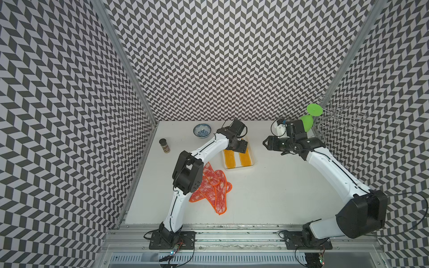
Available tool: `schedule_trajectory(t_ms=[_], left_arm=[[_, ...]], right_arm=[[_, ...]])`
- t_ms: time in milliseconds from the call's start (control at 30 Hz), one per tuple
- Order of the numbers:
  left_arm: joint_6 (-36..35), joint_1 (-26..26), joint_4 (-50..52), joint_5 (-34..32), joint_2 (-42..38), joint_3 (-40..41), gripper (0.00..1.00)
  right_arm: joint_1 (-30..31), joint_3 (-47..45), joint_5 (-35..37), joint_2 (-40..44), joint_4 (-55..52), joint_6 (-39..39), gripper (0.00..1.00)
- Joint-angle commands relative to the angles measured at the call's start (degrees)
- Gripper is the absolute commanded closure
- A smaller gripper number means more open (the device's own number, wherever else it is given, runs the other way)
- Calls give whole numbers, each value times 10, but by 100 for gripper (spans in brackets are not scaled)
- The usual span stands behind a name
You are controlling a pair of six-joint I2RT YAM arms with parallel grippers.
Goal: Put the insoles into the storage box
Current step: Place the insole in the storage box.
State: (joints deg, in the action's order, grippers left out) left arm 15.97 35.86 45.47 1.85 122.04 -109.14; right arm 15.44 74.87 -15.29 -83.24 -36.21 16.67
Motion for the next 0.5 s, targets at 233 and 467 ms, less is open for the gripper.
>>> schedule_trajectory(t_ms=[233,467], left_arm=[[15,-33,5,-46,-249,222,24],[52,-61,10,-58,-361,346,24]], right_arm=[[11,-54,-107,53,63,36,34],[60,-87,-101,66,74,70,28]])
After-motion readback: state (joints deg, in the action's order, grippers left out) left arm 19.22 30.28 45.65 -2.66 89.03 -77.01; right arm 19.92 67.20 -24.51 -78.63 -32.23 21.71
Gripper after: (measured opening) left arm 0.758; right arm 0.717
